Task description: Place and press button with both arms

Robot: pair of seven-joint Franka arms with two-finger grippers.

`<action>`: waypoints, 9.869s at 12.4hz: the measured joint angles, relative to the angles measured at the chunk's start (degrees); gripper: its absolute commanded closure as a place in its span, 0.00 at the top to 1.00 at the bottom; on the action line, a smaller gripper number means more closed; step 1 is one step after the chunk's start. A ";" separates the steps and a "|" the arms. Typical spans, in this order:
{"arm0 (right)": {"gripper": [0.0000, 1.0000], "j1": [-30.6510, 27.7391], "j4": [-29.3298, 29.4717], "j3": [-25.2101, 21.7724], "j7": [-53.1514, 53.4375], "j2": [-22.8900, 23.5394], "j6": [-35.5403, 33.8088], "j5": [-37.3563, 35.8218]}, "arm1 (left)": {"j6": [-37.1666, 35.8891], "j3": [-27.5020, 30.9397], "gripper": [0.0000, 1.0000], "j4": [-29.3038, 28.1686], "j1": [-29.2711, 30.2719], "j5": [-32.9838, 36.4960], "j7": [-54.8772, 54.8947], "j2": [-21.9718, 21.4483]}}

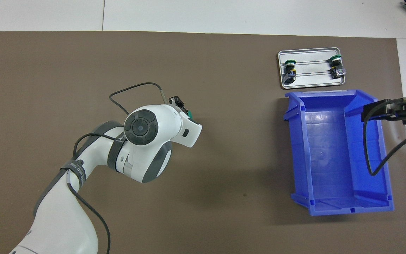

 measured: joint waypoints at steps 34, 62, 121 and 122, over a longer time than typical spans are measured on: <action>1.00 0.03 -0.01 0.21 0.00 -0.05 0.00 0.00 | -21.06 -0.66 0.14 -9.74 24.40 -61.19 51.09 -11.99; 1.00 0.03 -0.03 0.21 0.00 -0.05 0.00 0.01 | -11.08 -0.22 0.16 -10.48 12.80 -116.62 88.36 -1.15; 1.00 0.03 -0.03 0.21 0.00 -0.05 0.00 0.01 | -36.09 -11.19 0.99 -16.74 26.53 -116.23 110.10 9.16; 1.00 0.03 -0.03 0.21 0.00 -0.05 0.00 0.01 | -35.42 -11.20 0.99 -16.74 26.19 -116.23 110.15 8.97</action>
